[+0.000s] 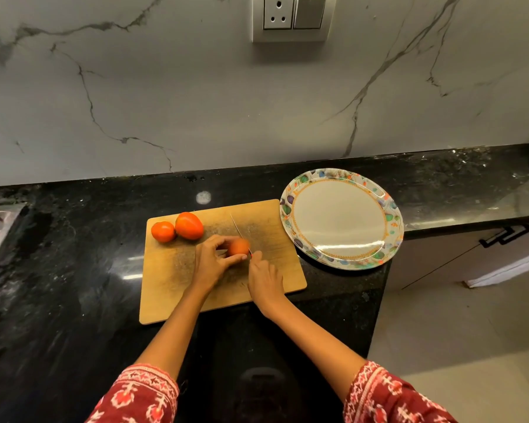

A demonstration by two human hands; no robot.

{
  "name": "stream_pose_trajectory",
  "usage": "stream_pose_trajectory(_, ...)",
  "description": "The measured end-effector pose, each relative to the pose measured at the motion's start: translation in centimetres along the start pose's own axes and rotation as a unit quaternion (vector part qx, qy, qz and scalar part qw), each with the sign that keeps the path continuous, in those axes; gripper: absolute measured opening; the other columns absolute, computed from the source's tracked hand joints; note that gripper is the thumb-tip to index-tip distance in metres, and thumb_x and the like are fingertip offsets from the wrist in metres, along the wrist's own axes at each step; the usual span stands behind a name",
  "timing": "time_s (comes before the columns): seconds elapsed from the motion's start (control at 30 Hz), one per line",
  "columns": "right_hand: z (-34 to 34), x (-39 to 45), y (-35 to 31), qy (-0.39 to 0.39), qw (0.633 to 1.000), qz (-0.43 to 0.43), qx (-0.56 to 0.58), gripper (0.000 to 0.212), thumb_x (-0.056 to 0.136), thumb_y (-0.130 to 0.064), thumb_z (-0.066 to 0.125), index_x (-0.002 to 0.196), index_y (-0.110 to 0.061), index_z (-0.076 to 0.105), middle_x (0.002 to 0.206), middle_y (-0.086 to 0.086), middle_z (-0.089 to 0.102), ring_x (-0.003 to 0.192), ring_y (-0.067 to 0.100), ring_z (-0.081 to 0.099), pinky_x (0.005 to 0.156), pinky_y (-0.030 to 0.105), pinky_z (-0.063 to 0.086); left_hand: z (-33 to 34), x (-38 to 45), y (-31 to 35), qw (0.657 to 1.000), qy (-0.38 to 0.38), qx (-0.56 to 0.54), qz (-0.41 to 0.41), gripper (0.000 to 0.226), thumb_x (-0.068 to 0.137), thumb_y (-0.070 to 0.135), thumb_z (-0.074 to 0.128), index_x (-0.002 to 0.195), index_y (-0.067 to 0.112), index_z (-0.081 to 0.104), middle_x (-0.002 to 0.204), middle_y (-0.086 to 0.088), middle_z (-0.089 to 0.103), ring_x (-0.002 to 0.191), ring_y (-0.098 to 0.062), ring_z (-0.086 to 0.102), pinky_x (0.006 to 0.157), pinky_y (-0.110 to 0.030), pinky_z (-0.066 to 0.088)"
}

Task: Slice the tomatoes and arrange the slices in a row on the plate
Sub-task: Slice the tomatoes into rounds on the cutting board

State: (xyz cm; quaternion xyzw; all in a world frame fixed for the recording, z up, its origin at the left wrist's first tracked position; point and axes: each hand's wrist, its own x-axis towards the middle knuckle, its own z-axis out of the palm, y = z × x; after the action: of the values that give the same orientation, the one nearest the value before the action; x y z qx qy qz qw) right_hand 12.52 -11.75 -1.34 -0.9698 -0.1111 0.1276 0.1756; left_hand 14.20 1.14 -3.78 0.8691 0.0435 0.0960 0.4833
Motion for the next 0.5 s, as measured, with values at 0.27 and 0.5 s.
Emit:
stream_pose_trajectory(0.27,0.0,0.1,-0.1,-0.015,1.0,0.012,0.007,0.027,0.099,-0.008,0.034,0.125,-0.003,0.04,0.119,0.016,0.057,0.11,0.031,0.057,0.082,0.035,0.046,0.2,0.0,-0.2,1.0,0.002,-0.003,-0.007,0.041,0.066,0.017,0.082,0.104,0.011,0.068,0.105,-0.005,0.065,0.097,-0.01,0.056,0.073,-0.004,0.04)
stream_pose_trajectory(0.5,0.9,-2.3,2.0,-0.026,0.999,0.011,-0.038,0.023,0.102,-0.01,0.027,0.12,-0.007,0.041,0.115,0.011,0.059,0.106,0.028,0.059,0.077,0.032,0.044,0.0,0.1,-0.3,0.999,0.008,-0.028,-0.019,0.044,0.063,0.015,0.084,0.103,0.012,0.068,0.104,-0.004,0.065,0.096,-0.013,0.059,0.072,-0.008,0.046)
